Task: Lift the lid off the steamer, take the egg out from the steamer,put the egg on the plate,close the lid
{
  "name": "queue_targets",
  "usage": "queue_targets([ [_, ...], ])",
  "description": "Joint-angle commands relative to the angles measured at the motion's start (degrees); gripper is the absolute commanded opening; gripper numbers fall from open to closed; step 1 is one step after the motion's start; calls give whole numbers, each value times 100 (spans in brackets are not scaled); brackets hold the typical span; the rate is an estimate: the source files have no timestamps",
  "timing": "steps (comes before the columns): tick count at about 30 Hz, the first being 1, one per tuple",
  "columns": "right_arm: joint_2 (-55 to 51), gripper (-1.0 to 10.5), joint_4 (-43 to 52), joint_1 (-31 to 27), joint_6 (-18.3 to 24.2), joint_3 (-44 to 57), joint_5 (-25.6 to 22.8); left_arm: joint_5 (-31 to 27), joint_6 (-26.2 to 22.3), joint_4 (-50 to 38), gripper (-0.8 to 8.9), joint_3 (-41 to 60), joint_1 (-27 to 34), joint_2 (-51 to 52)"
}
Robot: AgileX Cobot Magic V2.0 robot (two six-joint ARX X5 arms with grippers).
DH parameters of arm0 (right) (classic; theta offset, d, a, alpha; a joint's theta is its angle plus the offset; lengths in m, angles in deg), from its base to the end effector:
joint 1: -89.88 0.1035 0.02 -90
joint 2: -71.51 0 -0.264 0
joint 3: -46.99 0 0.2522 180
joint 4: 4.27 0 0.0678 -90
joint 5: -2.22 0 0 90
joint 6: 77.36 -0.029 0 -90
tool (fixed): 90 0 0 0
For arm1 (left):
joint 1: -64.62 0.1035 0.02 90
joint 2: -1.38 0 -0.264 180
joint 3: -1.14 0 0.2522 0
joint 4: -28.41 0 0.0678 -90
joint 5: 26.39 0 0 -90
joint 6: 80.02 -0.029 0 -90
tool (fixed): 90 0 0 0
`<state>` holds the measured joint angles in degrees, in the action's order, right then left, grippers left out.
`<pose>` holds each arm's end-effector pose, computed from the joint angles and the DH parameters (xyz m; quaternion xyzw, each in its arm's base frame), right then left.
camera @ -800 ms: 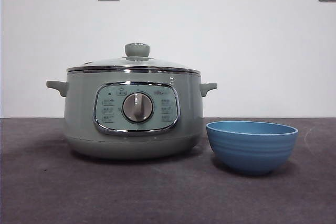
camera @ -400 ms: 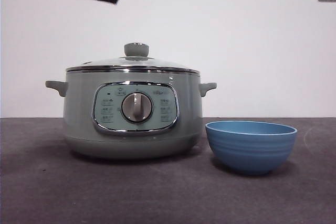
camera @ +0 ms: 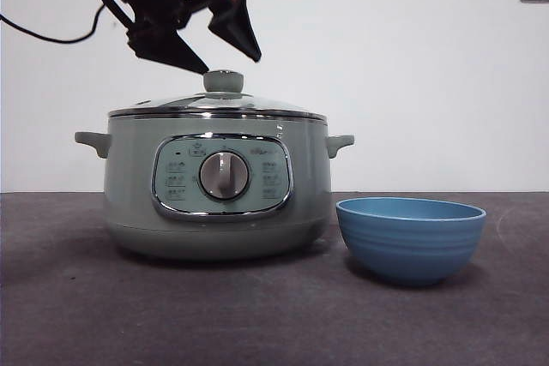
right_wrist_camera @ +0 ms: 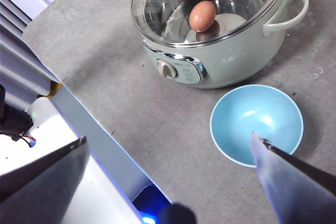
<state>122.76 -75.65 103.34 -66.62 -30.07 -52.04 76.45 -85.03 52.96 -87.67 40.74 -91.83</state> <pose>0.1378 0.0504 0.3540 -0.0040 0.3424 0.4177 0.8416 0.3360 -0.1558 0.3012 0.0642 0.2352 -0.3156 0.9170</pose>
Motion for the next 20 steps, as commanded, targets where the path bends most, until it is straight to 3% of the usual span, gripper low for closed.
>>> queue_targets([
  [1,4,568,15,7,-37,-20,-11,-131,-109,-11,537,-22,-57,-98],
  [16,13,568,20,7,-35,-20,-13,-245,-105,216,528,-22,-166,-404],
  [18,13,568,20,7,-33,-20,-13,-247,-101,195,463,-22,-175,-404],
  [20,13,567,20,7,-33,-20,-13,-238,-101,212,287,-22,-175,-404],
])
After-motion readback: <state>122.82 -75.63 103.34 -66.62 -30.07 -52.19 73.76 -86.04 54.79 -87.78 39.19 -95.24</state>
